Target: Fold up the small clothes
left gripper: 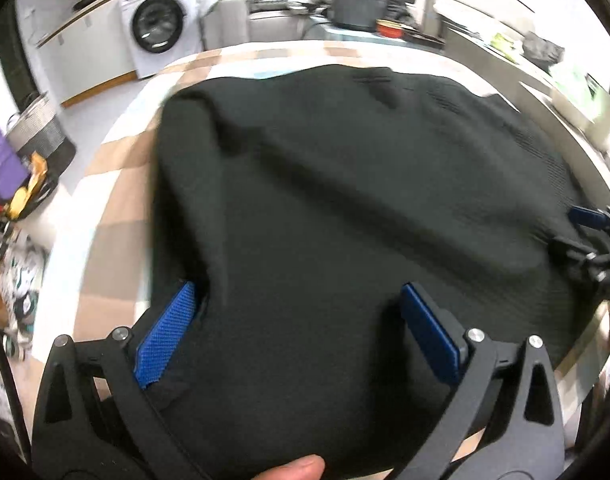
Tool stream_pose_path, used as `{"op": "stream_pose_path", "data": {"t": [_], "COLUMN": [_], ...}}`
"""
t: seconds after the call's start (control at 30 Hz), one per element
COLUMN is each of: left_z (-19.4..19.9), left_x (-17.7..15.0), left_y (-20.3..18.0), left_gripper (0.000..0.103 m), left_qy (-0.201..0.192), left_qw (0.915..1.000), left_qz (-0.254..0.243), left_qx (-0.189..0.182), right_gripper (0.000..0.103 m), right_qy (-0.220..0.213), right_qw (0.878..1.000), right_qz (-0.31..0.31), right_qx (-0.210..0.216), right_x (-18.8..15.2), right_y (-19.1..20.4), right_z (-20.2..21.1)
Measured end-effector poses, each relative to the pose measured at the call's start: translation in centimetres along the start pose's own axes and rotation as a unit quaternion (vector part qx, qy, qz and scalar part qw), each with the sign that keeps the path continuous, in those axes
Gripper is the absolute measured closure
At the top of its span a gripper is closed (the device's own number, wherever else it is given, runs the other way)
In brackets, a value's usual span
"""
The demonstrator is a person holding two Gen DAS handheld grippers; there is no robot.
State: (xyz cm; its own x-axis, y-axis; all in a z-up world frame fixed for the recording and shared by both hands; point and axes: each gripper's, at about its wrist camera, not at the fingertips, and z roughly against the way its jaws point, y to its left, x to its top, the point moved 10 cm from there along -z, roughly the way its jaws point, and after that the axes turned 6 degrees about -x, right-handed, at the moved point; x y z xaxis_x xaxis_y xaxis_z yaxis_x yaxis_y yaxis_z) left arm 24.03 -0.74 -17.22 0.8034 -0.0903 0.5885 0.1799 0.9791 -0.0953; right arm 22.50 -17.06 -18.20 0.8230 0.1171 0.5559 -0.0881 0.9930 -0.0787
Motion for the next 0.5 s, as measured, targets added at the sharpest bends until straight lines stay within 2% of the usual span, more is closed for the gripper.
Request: {"op": "stream_pose_path", "data": {"t": [0.07,0.17,0.27,0.4,0.5], "left_z": [0.6,2.0,3.6,4.4,3.9], "left_x": [-0.3,0.1,0.9,2.2,2.5], "left_y": [1.7,2.9,2.3,-1.3,-5.3], "left_gripper": [0.003,0.003,0.002,0.001,0.001], "left_qy": [-0.001,-0.016,-0.032,-0.046,-0.041], "left_qw": [0.9998,0.9992,0.9986,0.9981,0.9975], "left_qz": [0.018,0.037,0.040,0.014,-0.012], "left_qx": [0.011,0.003,-0.011,-0.038,-0.056], "right_gripper": [0.010,0.010,0.010,0.010,0.010], "right_qy": [0.000,0.000,-0.009,-0.023,-0.026], "right_qw": [0.999,0.999,0.998,0.999,0.999], "right_qz": [-0.007,-0.044,-0.051,-0.033,-0.015], "right_qx": [-0.033,-0.025,-0.027,0.013,0.038], "right_x": [-0.3,-0.6,0.1,1.4,2.4], "right_y": [-2.1,-3.6,-3.2,-0.1,2.6], "right_z": [0.1,0.8,1.7,2.3,2.0]}}
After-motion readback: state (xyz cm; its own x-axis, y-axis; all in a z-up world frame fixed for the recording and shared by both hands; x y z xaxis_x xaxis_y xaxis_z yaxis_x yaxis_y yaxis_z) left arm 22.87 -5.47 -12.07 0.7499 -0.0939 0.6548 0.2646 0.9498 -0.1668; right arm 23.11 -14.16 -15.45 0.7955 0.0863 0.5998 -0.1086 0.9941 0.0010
